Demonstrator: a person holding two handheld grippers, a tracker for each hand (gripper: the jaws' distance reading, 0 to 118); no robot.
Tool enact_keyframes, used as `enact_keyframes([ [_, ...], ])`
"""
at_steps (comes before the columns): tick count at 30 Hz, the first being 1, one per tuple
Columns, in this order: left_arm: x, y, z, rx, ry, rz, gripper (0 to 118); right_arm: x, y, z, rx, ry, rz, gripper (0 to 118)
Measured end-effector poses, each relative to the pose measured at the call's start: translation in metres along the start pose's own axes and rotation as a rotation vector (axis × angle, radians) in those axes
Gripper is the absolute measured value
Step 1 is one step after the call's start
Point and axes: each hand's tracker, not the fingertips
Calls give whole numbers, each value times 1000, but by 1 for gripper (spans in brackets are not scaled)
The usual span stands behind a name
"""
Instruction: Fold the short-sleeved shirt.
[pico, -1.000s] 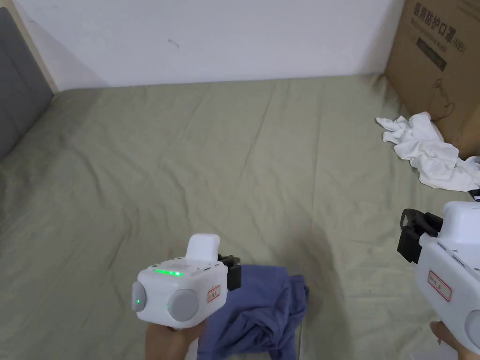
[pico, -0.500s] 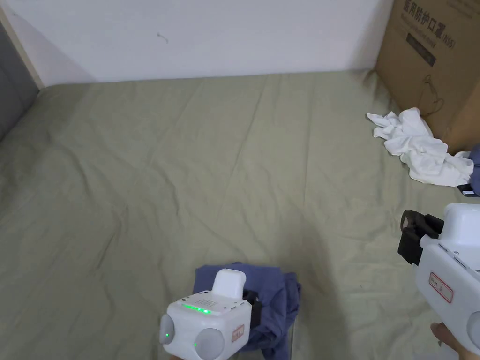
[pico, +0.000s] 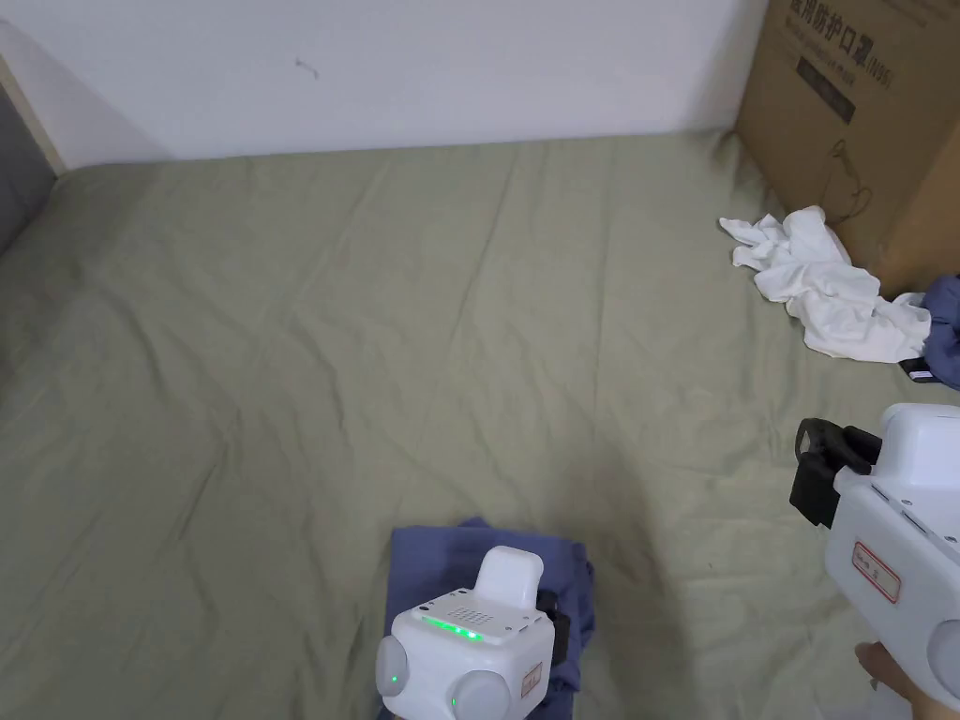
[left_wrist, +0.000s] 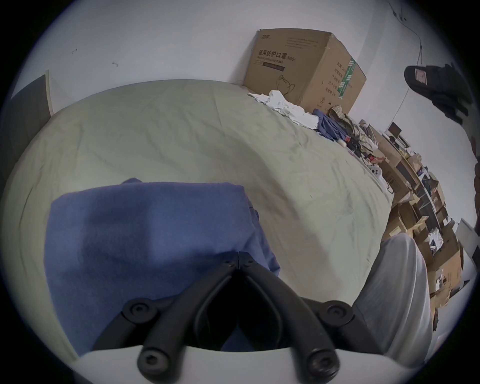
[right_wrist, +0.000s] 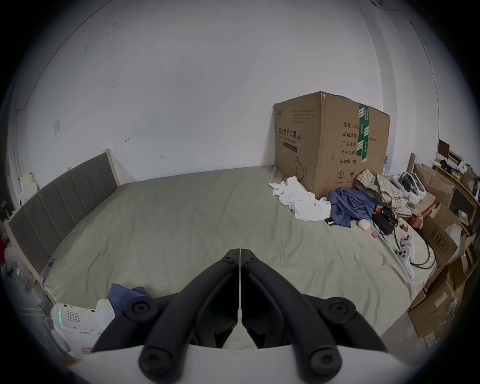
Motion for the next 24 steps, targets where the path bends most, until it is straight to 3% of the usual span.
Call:
enact_keyframes([
  [8, -8, 37, 75, 231, 43, -78, 3, -16, 9, 9, 35, 30, 10, 3],
  [24, -75, 86, 198, 641, 395, -124, 3, -72, 29, 31, 162, 126, 56, 3],
])
